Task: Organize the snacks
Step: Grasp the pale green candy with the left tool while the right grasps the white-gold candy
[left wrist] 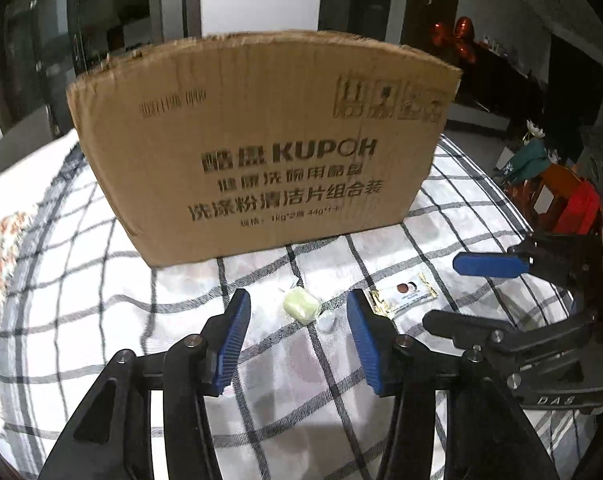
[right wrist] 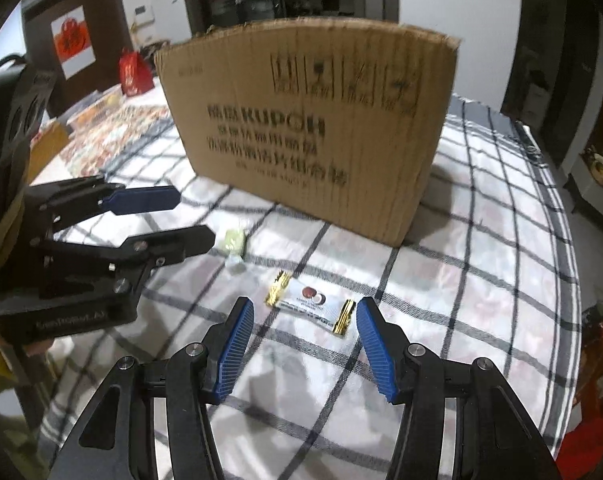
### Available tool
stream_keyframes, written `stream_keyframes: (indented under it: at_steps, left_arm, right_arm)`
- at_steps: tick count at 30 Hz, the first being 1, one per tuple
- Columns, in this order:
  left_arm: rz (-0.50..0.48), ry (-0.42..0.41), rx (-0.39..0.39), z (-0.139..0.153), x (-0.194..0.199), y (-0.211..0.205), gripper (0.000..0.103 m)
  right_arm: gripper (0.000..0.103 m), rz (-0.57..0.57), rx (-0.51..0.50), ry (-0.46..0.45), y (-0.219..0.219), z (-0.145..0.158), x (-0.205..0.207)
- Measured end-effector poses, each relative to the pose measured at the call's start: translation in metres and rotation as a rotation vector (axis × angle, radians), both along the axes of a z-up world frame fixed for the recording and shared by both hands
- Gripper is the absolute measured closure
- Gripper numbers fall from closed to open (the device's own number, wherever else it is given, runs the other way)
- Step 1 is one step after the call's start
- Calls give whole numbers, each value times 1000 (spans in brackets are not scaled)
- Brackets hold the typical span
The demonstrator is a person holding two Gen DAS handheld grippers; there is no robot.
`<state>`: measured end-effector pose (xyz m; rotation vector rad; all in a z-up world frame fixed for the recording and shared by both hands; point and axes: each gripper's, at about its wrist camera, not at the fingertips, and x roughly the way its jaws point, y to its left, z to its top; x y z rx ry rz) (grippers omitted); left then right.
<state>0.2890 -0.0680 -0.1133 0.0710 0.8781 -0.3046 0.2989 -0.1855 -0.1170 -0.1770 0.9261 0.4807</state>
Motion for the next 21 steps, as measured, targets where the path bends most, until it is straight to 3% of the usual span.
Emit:
stream_keyframes:
  at_steps: [11,18,21]
  left_arm:
    - [25,78,-23,-31,22,-6,67]
    - [10,48,14,-36,26,-15,70]
    - [9,38,32,-36,25,-17,81]
  right_arm:
    - [48,-4,14,4,0,-9,8]
    - [48,-2,22,5,-3,-11,11]
    - [48,-2,20,4,-4,-12,12]
